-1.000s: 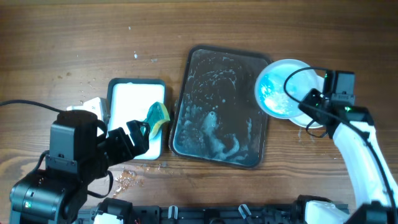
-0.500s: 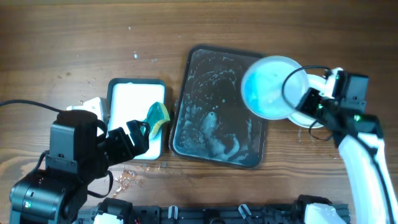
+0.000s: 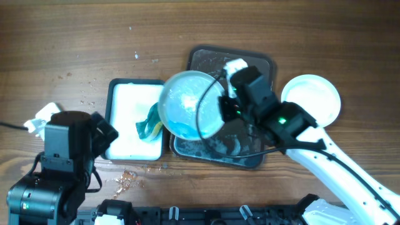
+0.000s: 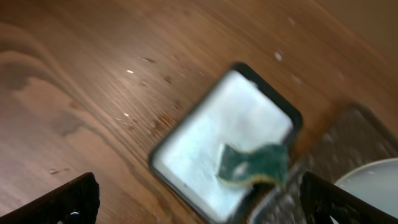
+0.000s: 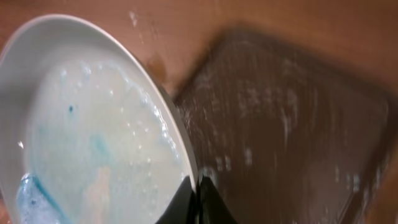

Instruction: Clean dirty plates on tray and stack at the side

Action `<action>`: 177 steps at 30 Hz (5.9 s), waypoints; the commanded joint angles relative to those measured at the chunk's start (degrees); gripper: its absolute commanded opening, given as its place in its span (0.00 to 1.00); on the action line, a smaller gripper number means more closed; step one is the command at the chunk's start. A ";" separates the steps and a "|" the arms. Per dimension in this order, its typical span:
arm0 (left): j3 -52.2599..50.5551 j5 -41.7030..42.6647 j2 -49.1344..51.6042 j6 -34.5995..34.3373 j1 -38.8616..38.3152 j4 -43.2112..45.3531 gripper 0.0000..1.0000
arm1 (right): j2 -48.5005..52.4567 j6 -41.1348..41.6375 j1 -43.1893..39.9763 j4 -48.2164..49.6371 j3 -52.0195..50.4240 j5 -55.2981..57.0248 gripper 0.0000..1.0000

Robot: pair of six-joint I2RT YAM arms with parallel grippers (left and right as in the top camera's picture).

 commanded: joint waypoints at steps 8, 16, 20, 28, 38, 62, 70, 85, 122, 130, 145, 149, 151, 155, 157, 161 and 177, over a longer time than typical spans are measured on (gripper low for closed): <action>0.28 -4.83 -0.42 -3.74 12.13 -1.66 1.00 | 12.98 -42.91 22.51 33.75 2.23 43.21 0.04; 0.28 3.65 -0.42 -3.74 12.13 -2.36 1.00 | 13.05 -66.12 32.02 55.89 2.23 52.50 0.04; 0.28 4.90 -0.42 -3.74 12.13 -2.36 1.00 | 13.05 -67.28 33.05 56.76 2.23 53.31 0.04; 0.28 4.90 -0.42 -3.74 12.13 -2.36 1.00 | 13.05 -41.77 25.99 48.92 2.23 61.86 0.04; 0.28 4.90 -0.42 -3.74 12.13 -2.36 1.00 | -3.39 6.21 -4.61 4.50 2.23 -6.54 0.04; 0.28 4.90 -0.42 -3.74 12.13 -2.36 1.00 | 9.51 6.32 -63.93 -14.25 0.63 -13.03 0.61; 0.28 4.90 -0.42 -3.74 12.13 -2.36 1.00 | -21.20 -12.85 -37.94 -29.59 1.90 -50.27 1.00; 0.28 4.90 -0.42 -3.74 12.13 -2.34 1.00 | -33.05 -1.60 -26.40 -13.49 0.44 -40.96 1.00; 0.26 4.87 -0.76 -3.65 12.11 -2.45 1.00 | -77.05 -23.56 -35.06 34.25 -65.33 -34.05 1.00; -3.89 2.45 -14.64 -3.30 11.91 -9.11 1.00 | -77.05 -23.56 -35.06 34.25 -65.33 -34.07 1.00; -26.18 3.87 -30.32 -2.64 11.02 28.68 1.00 | -77.05 -23.56 -35.06 34.25 -65.33 -34.07 1.00; -45.86 8.07 -39.36 -1.81 8.70 47.80 1.00 | -77.05 -23.56 -35.06 34.25 -65.33 -34.07 1.00; -53.31 11.32 -43.78 -1.81 8.22 54.10 1.00 | -77.05 -23.54 -35.06 34.25 -65.33 -34.07 1.00; -65.22 16.46 -47.91 -1.79 8.24 64.74 1.00 | -77.05 -23.54 -35.06 34.25 -65.33 -34.07 1.00; -68.94 16.48 -47.91 -1.55 8.24 67.38 1.00 | -77.05 -23.54 -35.06 34.25 -65.33 -34.05 1.00; -71.63 17.94 -47.91 -1.14 8.28 74.05 1.00 | -77.05 -23.54 -35.06 34.25 -65.33 -34.07 1.00; -71.63 17.94 -47.76 -1.14 8.28 74.07 1.00 | -77.05 -23.54 -35.06 34.25 -65.33 -34.05 1.00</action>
